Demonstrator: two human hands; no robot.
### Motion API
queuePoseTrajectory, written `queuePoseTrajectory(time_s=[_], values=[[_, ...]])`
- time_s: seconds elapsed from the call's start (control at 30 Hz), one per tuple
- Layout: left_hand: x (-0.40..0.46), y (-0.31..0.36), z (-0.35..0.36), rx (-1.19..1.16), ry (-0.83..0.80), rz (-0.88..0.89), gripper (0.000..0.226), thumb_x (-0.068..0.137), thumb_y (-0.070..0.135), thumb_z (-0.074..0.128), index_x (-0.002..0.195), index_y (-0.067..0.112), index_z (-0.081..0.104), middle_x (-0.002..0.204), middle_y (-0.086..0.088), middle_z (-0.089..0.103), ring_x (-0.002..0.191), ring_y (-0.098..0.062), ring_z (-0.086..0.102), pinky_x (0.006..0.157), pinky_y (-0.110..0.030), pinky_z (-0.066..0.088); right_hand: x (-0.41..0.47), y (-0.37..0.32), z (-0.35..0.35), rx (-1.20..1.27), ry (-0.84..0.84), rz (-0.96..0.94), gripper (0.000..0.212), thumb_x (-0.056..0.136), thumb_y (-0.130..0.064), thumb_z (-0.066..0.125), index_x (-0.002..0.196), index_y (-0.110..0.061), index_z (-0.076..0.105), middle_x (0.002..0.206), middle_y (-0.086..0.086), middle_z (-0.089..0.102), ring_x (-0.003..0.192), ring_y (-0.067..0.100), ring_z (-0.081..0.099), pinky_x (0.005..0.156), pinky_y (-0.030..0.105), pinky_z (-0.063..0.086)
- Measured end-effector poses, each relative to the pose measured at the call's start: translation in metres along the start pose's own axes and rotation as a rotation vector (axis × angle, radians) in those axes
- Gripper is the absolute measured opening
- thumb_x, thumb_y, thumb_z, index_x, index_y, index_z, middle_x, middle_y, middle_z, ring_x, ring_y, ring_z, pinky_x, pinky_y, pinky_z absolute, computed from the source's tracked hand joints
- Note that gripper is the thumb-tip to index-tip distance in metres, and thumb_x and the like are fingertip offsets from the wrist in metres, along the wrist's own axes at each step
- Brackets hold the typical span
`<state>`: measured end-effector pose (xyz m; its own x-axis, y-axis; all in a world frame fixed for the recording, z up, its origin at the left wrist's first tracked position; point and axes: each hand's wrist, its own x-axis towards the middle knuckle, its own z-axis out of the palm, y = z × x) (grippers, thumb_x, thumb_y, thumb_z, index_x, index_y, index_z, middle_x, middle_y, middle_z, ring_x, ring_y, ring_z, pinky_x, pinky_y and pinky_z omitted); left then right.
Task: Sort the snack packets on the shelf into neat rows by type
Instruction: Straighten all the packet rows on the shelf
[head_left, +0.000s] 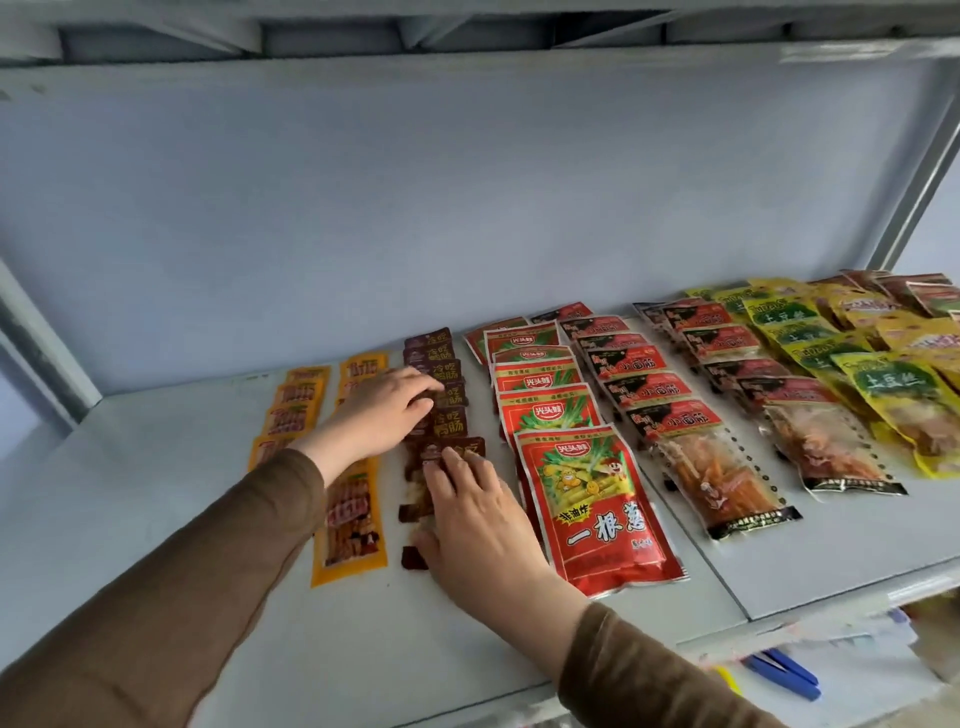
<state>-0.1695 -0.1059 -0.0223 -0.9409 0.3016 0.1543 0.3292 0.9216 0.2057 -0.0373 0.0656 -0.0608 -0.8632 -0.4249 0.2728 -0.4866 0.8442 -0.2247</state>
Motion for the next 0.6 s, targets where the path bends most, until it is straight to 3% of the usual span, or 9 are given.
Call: queuePoseTrajectory(time_s=[0.1, 0.23, 0.4, 0.5, 0.6], values=[[0.021, 0.006, 0.01, 0.071, -0.093, -0.093, 0.047, 0.108, 0.038, 0.041, 0.154, 0.032, 0.04, 0.166, 0.006, 0.028, 0.152, -0.02, 0.026, 0.122, -0.037, 0.023, 0.003, 0.0, 0.006, 0.043, -0.003, -0.061, 0.063, 0.099, -0.042, 0.043, 0.153, -0.014, 0.03, 0.165, 0.011, 0.019, 0.153, 0.031, 0.009, 0.123, 0.045, 0.011], [0.035, 0.008, 0.029, 0.123, -0.152, -0.193, 0.054, 0.106, 0.055, 0.025, 0.159, 0.043, 0.022, 0.171, 0.0, 0.008, 0.157, -0.024, 0.008, 0.126, -0.045, 0.012, 0.005, 0.002, 0.016, 0.067, 0.004, -0.108, 0.057, 0.099, -0.039, 0.039, 0.148, -0.011, 0.037, 0.163, 0.014, 0.023, 0.153, 0.031, 0.009, 0.124, 0.046, 0.008], [0.042, 0.006, 0.038, 0.123, -0.149, -0.193, 0.053, 0.103, 0.062, 0.021, 0.152, 0.047, 0.034, 0.171, 0.004, -0.007, 0.158, -0.025, -0.003, 0.125, -0.055, 0.006, 0.006, 0.004, 0.021, 0.101, 0.012, -0.097, 0.054, 0.096, -0.039, 0.039, 0.145, -0.014, 0.041, 0.161, 0.013, 0.028, 0.151, 0.031, 0.012, 0.123, 0.046, 0.007], [0.052, 0.011, 0.035, 0.096, -0.147, -0.173, 0.049, 0.103, 0.062, 0.022, 0.15, 0.053, 0.033, 0.17, 0.009, -0.011, 0.157, -0.025, -0.006, 0.124, -0.06, 0.007, 0.007, 0.004, 0.021, 0.096, 0.011, -0.098, 0.053, 0.096, -0.04, 0.037, 0.144, -0.016, 0.042, 0.16, 0.012, 0.03, 0.151, 0.03, 0.013, 0.123, 0.046, 0.01], [0.062, 0.014, 0.029, 0.114, -0.188, -0.204, 0.053, 0.103, 0.061, 0.022, 0.153, 0.047, 0.032, 0.17, 0.009, -0.011, 0.158, -0.027, -0.005, 0.124, -0.06, 0.01, 0.005, 0.004, 0.018, 0.097, -0.002, -0.097, 0.054, 0.097, -0.04, 0.035, 0.146, -0.017, 0.039, 0.161, 0.011, 0.028, 0.151, 0.029, 0.013, 0.123, 0.045, 0.009]])
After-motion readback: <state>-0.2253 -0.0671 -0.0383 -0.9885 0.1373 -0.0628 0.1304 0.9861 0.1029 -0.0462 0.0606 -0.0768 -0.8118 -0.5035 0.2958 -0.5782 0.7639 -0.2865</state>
